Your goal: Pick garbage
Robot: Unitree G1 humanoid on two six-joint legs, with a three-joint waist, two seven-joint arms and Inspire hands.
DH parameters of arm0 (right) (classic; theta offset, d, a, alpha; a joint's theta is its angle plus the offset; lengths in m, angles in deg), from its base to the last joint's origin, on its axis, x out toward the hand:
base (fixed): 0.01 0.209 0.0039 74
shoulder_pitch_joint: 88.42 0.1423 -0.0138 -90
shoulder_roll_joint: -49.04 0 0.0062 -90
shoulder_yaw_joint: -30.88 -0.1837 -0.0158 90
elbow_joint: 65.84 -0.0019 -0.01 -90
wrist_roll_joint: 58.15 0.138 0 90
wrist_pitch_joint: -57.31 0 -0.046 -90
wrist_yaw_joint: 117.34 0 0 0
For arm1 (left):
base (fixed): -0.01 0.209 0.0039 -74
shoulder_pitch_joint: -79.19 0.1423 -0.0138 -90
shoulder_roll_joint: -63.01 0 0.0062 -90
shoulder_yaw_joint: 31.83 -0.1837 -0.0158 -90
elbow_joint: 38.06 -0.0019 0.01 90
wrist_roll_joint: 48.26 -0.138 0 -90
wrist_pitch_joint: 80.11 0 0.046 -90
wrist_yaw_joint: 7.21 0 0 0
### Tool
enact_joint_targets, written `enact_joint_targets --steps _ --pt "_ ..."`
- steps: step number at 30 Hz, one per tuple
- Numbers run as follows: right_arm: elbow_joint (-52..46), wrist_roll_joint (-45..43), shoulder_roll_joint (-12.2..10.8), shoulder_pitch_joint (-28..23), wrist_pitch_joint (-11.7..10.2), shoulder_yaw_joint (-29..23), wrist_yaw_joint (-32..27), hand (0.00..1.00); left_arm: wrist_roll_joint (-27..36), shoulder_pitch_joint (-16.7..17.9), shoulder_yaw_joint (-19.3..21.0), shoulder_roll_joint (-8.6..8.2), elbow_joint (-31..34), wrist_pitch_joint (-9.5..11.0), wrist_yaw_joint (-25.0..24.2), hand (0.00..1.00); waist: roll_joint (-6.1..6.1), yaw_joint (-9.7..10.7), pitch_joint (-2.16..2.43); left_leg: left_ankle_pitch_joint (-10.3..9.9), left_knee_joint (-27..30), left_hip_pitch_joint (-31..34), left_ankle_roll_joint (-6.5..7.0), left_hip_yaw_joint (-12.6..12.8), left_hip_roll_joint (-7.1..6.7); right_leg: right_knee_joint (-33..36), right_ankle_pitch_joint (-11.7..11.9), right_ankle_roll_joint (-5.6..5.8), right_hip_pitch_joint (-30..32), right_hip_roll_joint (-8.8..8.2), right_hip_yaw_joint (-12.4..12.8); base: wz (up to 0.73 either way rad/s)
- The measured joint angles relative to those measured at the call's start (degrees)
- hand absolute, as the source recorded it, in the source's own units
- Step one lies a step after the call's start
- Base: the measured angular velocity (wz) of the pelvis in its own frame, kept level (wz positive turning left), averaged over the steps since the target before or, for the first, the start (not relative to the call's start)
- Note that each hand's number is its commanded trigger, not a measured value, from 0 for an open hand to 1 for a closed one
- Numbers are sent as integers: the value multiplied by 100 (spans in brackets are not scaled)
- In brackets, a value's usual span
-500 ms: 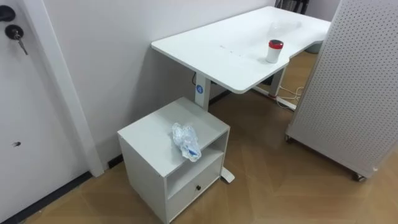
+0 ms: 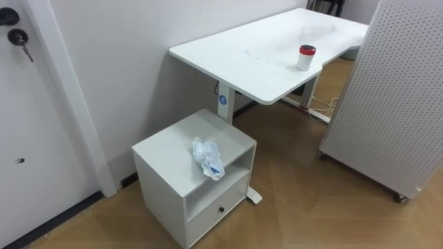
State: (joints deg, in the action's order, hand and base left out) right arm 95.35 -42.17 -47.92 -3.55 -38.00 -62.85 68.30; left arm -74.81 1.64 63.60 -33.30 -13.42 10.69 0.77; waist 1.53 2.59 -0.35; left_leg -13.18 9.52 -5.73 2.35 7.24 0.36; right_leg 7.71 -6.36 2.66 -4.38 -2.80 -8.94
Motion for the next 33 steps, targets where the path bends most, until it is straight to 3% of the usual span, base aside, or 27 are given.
enact_joint_targets --steps 12,20,26,28,33 --pt "-13 2 20 -50 37 -127 -81 100 -56 28 12 5 7 -1 41 0 -92 7 15 0 2 6 0 -118 -7 -1 -10 14 -39 -3 -58 4" --pt "14 2 19 -56 32 -161 -126 100 -53 -23 11 6 25 1 53 0 -60 25 14 -7 2 6 -13 -131 -12 3 -75 -4 -41 -7 -61 0" --pt "16 -6 19 -62 63 -208 -123 100 -62 -70 132 7 26 -1 64 0 -20 6 42 -29 130 14 -38 -137 13 79 -134 -23 -42 -1 -71 1" --pt "25 -2 19 -65 113 -219 -126 100 -61 -70 173 24 -10 -4 35 0 -25 8 13 -198 411 57 -72 -150 102 301 -285 -58 -24 25 -73 0" --pt "11 -22 22 -51 124 -225 -102 100 -72 -102 268 29 -121 -15 -113 0 -16 7 6 -589 1186 357 -223 -222 293 996 -706 -211 195 124 -183 6"
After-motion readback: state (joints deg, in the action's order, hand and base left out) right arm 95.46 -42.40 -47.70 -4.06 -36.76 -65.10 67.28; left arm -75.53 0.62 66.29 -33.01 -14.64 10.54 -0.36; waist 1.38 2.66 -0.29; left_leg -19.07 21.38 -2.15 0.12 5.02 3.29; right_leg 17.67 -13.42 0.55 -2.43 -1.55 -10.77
